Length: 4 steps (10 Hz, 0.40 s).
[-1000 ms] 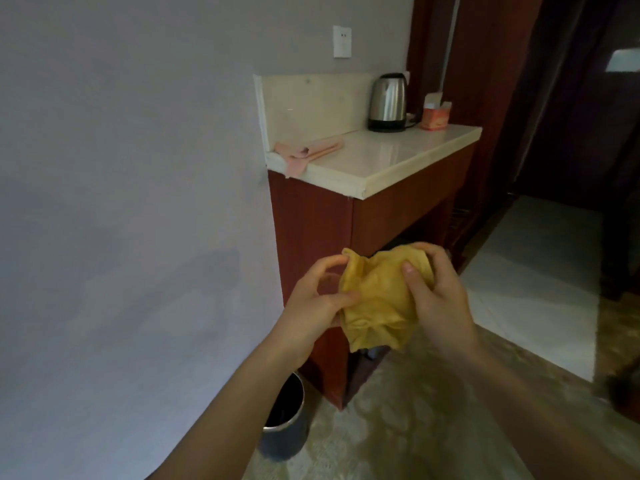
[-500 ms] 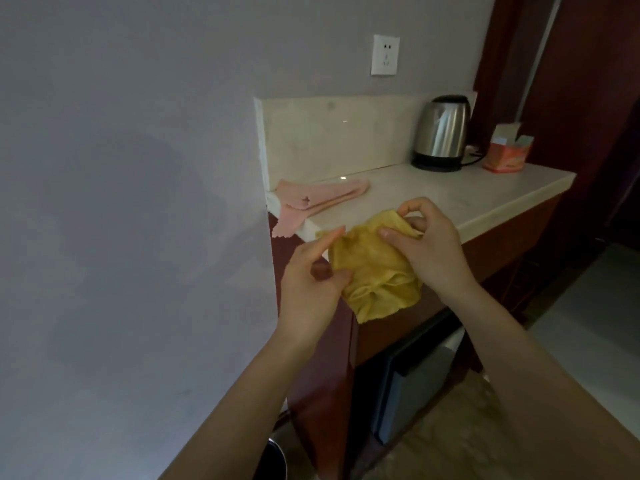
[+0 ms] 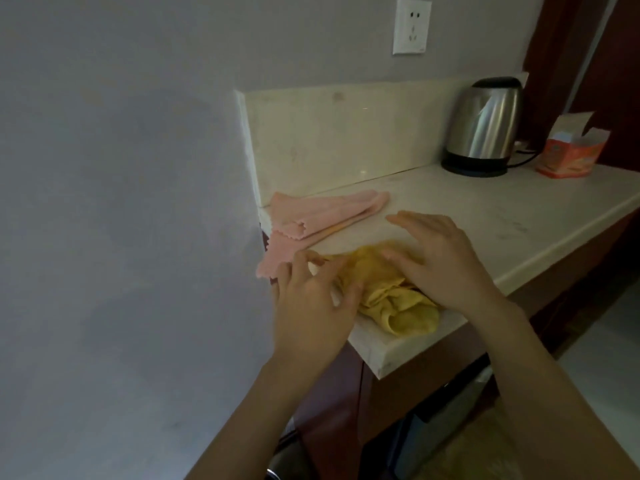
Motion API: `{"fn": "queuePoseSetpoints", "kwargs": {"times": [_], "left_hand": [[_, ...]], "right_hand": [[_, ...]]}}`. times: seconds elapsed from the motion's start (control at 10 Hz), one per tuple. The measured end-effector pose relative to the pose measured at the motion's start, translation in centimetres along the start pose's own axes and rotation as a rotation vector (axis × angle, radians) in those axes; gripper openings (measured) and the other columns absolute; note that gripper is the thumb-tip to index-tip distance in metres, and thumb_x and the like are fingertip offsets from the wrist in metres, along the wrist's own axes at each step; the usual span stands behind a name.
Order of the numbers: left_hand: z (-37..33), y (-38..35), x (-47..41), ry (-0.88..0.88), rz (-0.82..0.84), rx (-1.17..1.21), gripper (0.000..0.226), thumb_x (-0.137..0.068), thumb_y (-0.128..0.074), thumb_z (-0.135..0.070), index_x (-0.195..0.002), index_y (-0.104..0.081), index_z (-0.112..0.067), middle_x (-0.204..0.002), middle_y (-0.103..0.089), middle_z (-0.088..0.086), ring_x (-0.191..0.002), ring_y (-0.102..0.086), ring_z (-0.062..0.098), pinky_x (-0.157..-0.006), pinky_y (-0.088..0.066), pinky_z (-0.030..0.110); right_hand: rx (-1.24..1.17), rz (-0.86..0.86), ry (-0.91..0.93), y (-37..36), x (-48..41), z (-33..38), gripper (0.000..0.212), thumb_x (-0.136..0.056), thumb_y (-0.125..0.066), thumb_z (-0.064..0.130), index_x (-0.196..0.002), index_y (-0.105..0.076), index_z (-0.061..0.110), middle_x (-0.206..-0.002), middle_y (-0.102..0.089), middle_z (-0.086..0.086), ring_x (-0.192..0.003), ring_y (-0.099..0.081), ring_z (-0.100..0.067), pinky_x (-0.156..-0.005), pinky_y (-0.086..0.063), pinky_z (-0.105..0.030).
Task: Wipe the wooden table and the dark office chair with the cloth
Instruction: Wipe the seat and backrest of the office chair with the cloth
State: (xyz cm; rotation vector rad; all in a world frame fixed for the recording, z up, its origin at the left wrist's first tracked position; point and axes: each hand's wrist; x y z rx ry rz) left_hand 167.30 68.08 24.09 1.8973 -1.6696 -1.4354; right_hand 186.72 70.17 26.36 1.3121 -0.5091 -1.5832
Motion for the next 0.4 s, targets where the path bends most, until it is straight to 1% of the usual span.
{"fn": "queuePoseSetpoints", "kwargs": {"times": [0.1, 0.2, 0.3, 0.4], "left_hand": [[-0.3, 0.0, 0.4, -0.046, 0.077, -0.131, 0.046, -0.089, -0.038, -0.063, -0.129, -0.051, -0.045, -0.135, -0.034, -0.010, -0.117, -0.021, 0.013, -0.092, -0.016, 0.027], [-1.2, 0.0, 1.5, 0.019, 0.087, -0.087, 0.047, -0.093, -0.040, -0.054, -0.138, -0.040, -0.042, -0.146, -0.025, -0.008, -0.128, -0.014, 0.010, -0.105, -0.016, 0.031], [-1.6, 1.5, 3.4, 0.122, 0.004, 0.009, 0.044, -0.094, -0.042, -0.046, -0.138, -0.042, -0.038, -0.146, -0.029, -0.005, -0.131, -0.018, 0.010, -0.107, -0.018, 0.034], [-1.3, 3.4, 6.0, 0.231, -0.048, 0.000, 0.041, -0.096, -0.042, -0.042, -0.135, -0.046, -0.036, -0.140, -0.039, -0.007, -0.129, -0.030, 0.014, -0.110, -0.025, 0.035]], "right_hand": [[-0.062, 0.233, 0.131, -0.4, 0.7, 0.5, 0.056, -0.092, -0.041, 0.058, -0.141, -0.044, 0.032, -0.145, -0.044, 0.009, -0.133, -0.035, -0.011, -0.109, -0.026, -0.032], [-0.021, 0.268, 0.195, 0.0, 1.2, 0.8, 0.050, -0.094, -0.043, 0.047, -0.140, -0.047, 0.026, -0.142, -0.048, 0.007, -0.130, -0.041, -0.012, -0.108, -0.030, -0.029], [-0.114, 0.149, 0.270, 1.2, 1.2, 2.9, 0.045, -0.096, -0.039, 0.044, -0.135, -0.052, 0.026, -0.132, -0.057, 0.006, -0.121, -0.049, -0.012, -0.103, -0.036, -0.031], [-0.272, 0.149, 0.390, 2.1, 1.5, 5.9, 0.037, -0.097, -0.043, 0.038, -0.127, -0.060, 0.025, -0.127, -0.061, 0.007, -0.117, -0.052, -0.012, -0.100, -0.039, -0.030]]}}
Point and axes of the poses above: each hand's wrist, its own x-axis away from the middle knuckle, its own y-axis out of the back of the hand, z = x × y
